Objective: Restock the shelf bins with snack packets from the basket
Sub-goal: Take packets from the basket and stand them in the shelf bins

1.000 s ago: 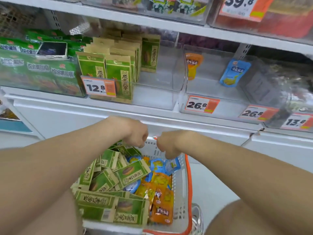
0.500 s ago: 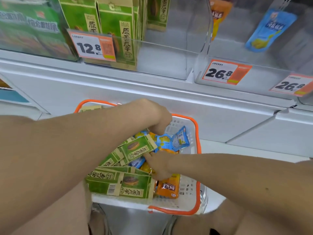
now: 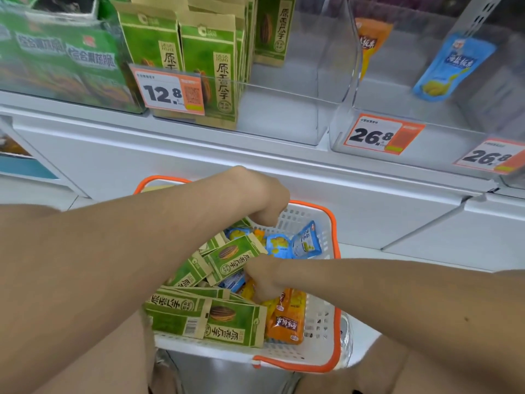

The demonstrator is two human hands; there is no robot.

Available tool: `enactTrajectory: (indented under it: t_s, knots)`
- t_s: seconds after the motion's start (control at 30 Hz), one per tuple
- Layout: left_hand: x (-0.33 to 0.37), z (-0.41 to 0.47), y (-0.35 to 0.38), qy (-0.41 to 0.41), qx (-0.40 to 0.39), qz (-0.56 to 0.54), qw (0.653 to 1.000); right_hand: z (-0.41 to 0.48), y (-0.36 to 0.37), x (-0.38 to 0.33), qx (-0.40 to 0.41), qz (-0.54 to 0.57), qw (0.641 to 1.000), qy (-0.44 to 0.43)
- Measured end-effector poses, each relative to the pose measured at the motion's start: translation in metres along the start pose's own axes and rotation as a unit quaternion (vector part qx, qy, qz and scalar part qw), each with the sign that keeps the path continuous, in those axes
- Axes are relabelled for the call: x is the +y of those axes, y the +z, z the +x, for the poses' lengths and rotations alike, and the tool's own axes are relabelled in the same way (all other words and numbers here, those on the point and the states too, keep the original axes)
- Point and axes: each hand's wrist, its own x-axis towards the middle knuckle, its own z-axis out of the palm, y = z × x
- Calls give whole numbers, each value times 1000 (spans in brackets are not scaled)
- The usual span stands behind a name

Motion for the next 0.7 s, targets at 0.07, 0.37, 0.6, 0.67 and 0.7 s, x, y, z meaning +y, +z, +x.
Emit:
enactTrajectory:
  t_s: [0.07, 0.37, 0.6, 0.67, 0.7]
  knots:
    - [-3, -1, 1, 0, 10, -26, 1000, -11, -11, -5, -15, 9, 1000, 7]
    - [-21, -32, -22, -139, 129, -96, 977, -84, -112, 4, 126, 171, 977, 38]
    - [-49, -52, -41, -178, 270, -302, 897, -155, -185, 23, 192, 245, 949, 50]
    - [-53, -57, -45, -189, 345, -381, 837, -171, -193, 28, 213, 305, 925, 72]
    - [-54, -60, -49, -198, 386, -409, 803, -176, -195, 32, 221, 347, 907, 86]
